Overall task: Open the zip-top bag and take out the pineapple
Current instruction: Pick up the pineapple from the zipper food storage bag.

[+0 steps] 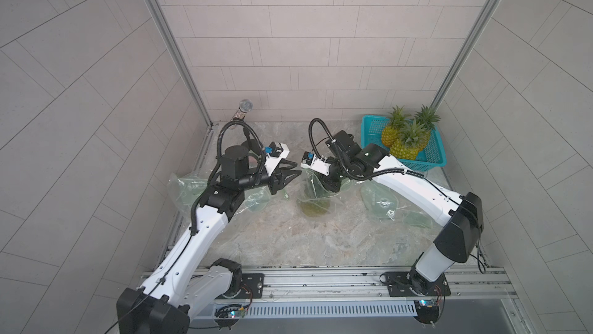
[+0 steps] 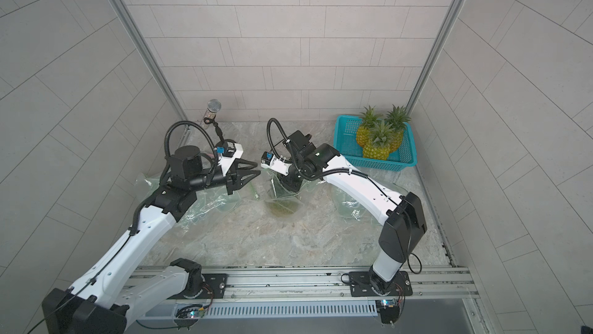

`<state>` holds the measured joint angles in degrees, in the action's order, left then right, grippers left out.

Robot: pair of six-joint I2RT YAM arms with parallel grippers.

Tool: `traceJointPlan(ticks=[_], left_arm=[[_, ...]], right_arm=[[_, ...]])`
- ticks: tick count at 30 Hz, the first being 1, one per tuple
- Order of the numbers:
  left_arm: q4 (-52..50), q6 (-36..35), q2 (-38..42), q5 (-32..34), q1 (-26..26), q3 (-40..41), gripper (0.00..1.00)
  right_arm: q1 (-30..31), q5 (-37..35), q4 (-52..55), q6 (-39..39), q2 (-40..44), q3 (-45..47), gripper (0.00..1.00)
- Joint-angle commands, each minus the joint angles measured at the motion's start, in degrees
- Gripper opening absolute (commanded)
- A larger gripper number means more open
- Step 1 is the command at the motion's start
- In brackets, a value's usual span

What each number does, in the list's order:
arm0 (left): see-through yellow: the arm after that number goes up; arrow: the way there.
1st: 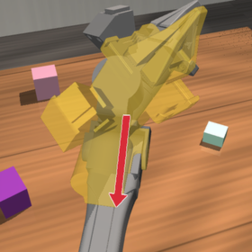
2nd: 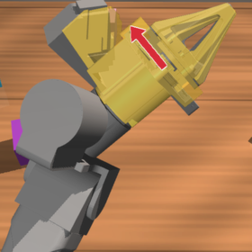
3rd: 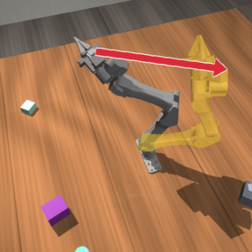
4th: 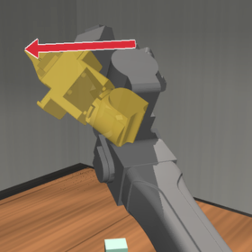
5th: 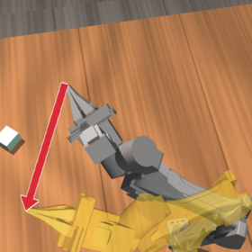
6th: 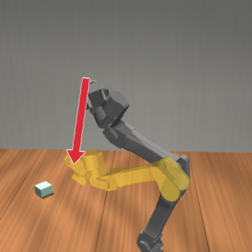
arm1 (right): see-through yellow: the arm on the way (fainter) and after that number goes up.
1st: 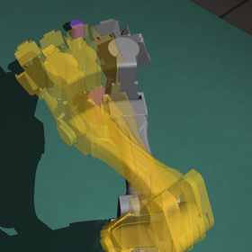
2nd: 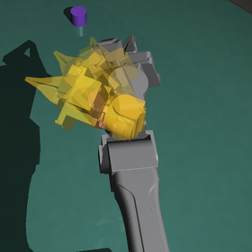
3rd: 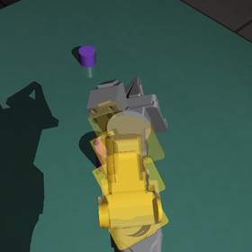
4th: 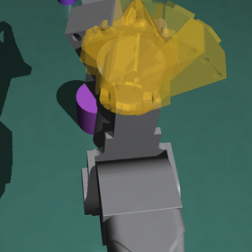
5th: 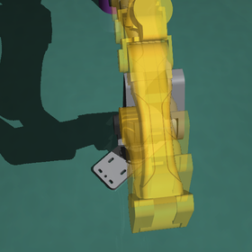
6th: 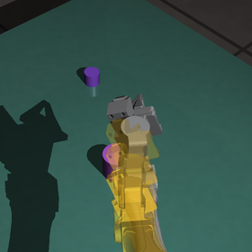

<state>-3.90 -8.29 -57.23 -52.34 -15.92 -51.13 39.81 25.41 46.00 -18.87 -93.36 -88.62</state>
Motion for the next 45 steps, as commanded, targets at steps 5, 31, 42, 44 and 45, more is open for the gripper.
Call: traceJointPlan(ticks=[5,31,42,44,45], left_arm=[[5.07,17.5,2.56,21.23,1.01,-1.0,0.43],[-8.78,57.87,5.32,36.64,0.46,3.74,0.69],[0.58,65.23,0.1,34.35,-2.41,5.77,0.81],[1.66,66.22,-0.58,35.26,-2.92,6.05,0.81],[2.27,66.7,-0.87,35.57,-3.21,6.22,0.81]], right_arm=[[-2.76,0.65,-13.85,9.36,12.95,6.81,0.0],[-7.56,1.22,-35.32,29.89,29.71,12.4,0.0],[-6.76,2.98,-36.24,31.52,29.28,10.16,0.0],[-6.59,3.15,-36.37,31.7,29.12,9.87,0.0],[-6.46,3.16,-36.46,31.79,29.03,9.72,0.0]])
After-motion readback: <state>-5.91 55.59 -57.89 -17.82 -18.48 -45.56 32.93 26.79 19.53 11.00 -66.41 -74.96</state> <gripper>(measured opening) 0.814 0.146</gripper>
